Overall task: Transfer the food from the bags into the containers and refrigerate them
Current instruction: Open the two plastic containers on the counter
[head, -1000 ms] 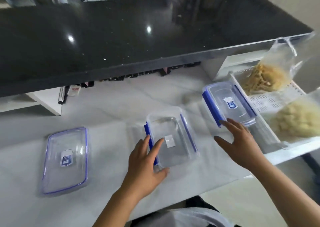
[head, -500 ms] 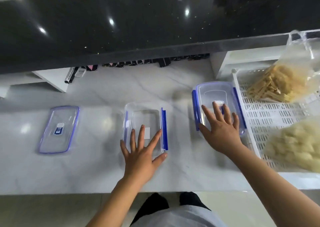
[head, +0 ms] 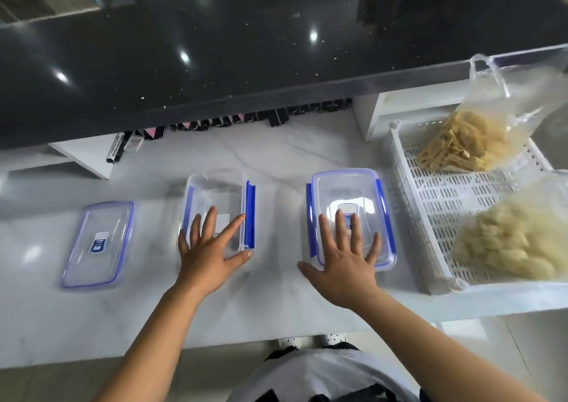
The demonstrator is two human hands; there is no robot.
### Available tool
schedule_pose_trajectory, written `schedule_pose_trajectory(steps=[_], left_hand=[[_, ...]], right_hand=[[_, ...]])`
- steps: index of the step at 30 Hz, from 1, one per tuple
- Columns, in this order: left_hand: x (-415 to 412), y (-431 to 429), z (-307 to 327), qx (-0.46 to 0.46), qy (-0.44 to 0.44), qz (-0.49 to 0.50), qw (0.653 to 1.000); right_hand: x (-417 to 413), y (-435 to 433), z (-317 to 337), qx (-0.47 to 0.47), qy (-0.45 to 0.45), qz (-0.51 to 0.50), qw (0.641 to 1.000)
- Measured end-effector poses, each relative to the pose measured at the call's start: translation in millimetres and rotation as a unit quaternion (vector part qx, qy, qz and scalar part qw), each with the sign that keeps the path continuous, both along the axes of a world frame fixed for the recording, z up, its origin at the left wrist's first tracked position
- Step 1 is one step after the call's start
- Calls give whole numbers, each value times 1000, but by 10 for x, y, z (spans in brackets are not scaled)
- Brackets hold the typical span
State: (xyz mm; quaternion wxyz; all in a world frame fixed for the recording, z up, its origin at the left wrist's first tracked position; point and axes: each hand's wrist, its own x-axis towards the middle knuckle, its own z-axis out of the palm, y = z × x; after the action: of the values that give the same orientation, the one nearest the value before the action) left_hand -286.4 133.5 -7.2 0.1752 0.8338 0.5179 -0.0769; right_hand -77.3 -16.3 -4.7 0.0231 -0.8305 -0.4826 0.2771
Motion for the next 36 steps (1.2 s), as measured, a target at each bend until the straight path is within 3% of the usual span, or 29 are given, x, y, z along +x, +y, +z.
schedule_pose_trajectory(steps=[3,5,8,10,12,14,16,19,21,25,32,34,36], left_hand=[[140,-158,142,-34,-164,7,986],[284,-369,218,-106,-291,14,951],[536,-660,162,-220,-369,55,901],[708,-791,75,-300,-388,141,860],[826,-871,-13,-368,-431,228,792],[847,-901,-69,-416,-464,290,727],[801,-905,-78,-442,-471,323,691],[686,-929,-134,-457,-466,338,678],[633,-950,-162,-455,-465,341,678],[606,-938,-198,-427,-473,327,698],[535,-901,-280,-480,-503,378,611],[517,-901,-305,-479,-500,393,605],[502,-910,-316,-468,-489,392,623]], right_hand=[[-86,-81,201,14,52,-37,998],[-14,-182,338,71,63,-85,992],[233,-366,365,169,92,-200,961],[367,-459,283,200,216,-312,903],[387,-526,204,221,360,-426,800],[381,-594,133,236,426,-500,716],[376,-677,59,245,452,-525,678],[346,-788,-19,240,523,-524,628],[320,-820,-46,247,521,-525,627],[316,-784,-67,271,470,-517,662],[417,-816,-182,264,469,-518,665],[423,-827,-224,256,471,-528,659],[410,-818,-238,247,474,-533,656]])
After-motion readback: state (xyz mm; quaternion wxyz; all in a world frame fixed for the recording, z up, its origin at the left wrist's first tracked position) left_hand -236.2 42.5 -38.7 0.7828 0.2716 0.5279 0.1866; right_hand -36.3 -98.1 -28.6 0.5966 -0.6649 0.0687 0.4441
